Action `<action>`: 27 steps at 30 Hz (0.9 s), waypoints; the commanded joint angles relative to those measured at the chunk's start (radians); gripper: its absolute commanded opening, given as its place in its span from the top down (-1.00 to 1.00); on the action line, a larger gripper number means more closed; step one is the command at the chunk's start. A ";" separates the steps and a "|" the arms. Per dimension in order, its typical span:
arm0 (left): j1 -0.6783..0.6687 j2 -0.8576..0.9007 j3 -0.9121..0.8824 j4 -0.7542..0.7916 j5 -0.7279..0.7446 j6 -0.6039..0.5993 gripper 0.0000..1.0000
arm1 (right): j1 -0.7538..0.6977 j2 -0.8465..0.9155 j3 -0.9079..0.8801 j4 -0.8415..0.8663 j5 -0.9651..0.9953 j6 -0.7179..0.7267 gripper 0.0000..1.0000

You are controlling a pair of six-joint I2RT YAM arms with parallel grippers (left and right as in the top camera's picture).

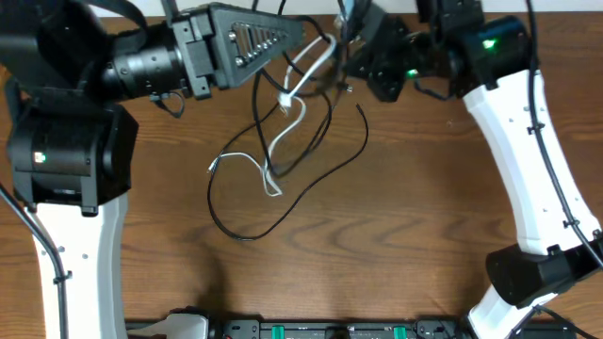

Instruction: Untangle cables

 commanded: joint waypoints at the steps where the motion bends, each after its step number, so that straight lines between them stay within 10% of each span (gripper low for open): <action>1: 0.028 -0.023 0.015 0.013 0.050 -0.017 0.85 | -0.048 0.011 0.005 -0.005 0.016 -0.005 0.98; 27: 0.480 -0.035 0.015 0.562 0.234 -0.483 0.85 | -0.319 0.011 0.005 -0.082 0.230 -0.009 0.98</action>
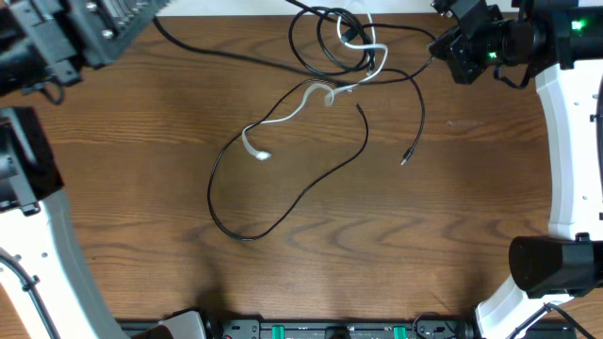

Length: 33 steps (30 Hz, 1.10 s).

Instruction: Untangle cables

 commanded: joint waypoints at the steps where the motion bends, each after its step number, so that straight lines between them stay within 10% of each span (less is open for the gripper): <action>1: 0.092 -0.024 0.017 0.043 0.027 -0.088 0.85 | -0.047 0.011 0.005 -0.001 0.139 -0.007 0.98; 19: 0.468 -0.002 0.017 0.224 0.036 -0.218 0.85 | -0.133 0.011 0.005 -0.004 0.219 0.022 0.93; 25: 0.378 -0.004 0.017 0.247 0.052 -0.218 0.85 | -0.126 0.011 0.005 -0.005 0.099 0.022 -0.99; 33: 0.212 -0.003 0.016 0.247 0.070 -0.201 0.85 | -0.092 0.011 0.005 -0.005 0.081 0.068 -0.99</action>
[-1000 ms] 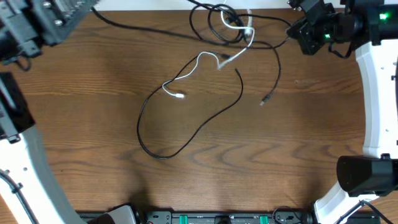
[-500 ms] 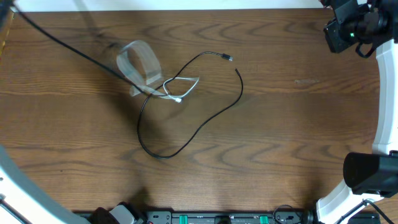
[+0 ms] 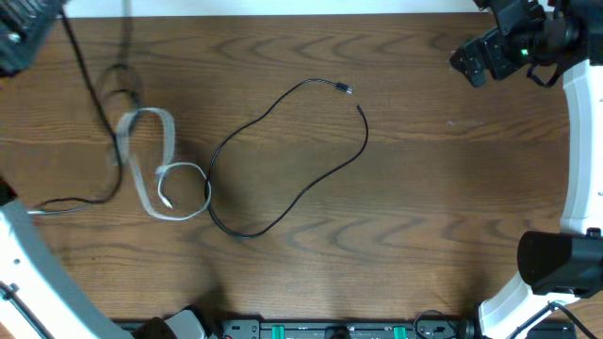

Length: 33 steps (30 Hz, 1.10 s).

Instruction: Untangle cables

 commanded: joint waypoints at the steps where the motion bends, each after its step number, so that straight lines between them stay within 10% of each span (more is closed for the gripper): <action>1: -0.077 -0.003 0.015 0.010 0.012 0.025 0.85 | 0.017 0.006 0.005 -0.002 -0.032 0.049 -0.99; 12: -0.327 0.018 -0.047 0.009 0.013 0.130 0.85 | 0.084 -0.001 0.005 -0.007 -0.169 0.080 -0.99; 33: -0.392 0.006 -0.392 0.002 0.011 0.504 0.85 | 0.105 -0.251 0.008 0.022 -0.207 0.114 -0.98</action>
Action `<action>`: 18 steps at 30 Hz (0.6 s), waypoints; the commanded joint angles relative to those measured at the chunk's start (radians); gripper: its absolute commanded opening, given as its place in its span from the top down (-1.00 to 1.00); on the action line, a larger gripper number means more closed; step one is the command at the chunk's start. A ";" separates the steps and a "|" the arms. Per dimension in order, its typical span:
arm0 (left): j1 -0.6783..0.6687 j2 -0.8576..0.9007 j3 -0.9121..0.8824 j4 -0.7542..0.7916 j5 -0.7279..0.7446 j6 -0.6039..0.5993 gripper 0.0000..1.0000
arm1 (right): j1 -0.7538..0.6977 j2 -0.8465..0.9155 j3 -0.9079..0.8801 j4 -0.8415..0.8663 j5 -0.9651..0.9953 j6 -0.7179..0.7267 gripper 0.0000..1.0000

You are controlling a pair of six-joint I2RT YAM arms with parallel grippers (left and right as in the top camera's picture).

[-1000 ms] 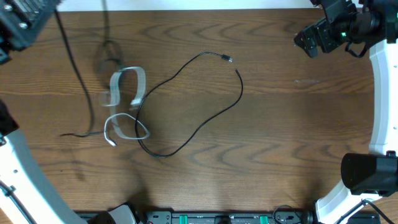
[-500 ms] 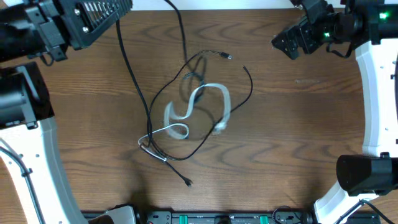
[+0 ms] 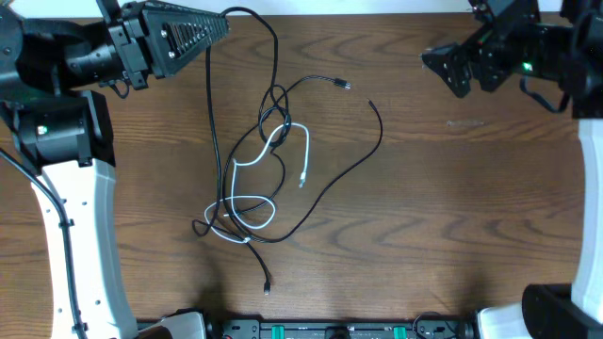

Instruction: Untangle cables

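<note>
My left gripper [image 3: 222, 23] is at the top left, pointing right, shut on a black cable [image 3: 211, 104] that loops out from its tip and hangs down to the table. A white cable [image 3: 305, 151] and a second black cable [image 3: 350, 168] lie crossed with it in a tangle [image 3: 243, 209] at mid-table. Loose black plug ends show at the upper middle [image 3: 343, 86] and near the front [image 3: 267, 286]. My right gripper [image 3: 439, 68] hovers at the top right, apart from every cable, its jaws looking open and empty.
The wooden table [image 3: 452, 217] carries only the cables. The white arm columns stand at the left [image 3: 80, 235] and right edges. A rack of equipment [image 3: 320, 330] runs along the front edge.
My left gripper has come back from the far top-left corner to the upper left. The white cable and its black cable, then lying at the left, now lie across the other black cable at mid-table.
Both grippers were close together over the tangle at the top middle. Then they stood far apart with the cables stretched between them. Then the white and one black cable lay at the left, apart from the other black cable. Now all three overlap again.
</note>
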 commanded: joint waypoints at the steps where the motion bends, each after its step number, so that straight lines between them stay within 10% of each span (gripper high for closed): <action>1: 0.003 -0.006 -0.007 0.009 -0.002 0.129 0.85 | 0.005 -0.037 0.008 -0.006 -0.006 0.029 -0.98; 5: 0.009 -0.006 -0.007 0.078 -0.005 0.252 0.78 | 0.005 -0.058 0.008 -0.007 -0.006 0.029 -0.99; 8: 0.009 -0.006 -0.007 0.143 -0.011 0.318 0.18 | 0.005 -0.055 0.007 -0.016 -0.006 0.029 -0.99; 18: 0.009 -0.006 -0.007 0.221 -0.364 0.647 -0.01 | 0.004 -0.042 0.007 -0.059 0.196 0.025 -0.98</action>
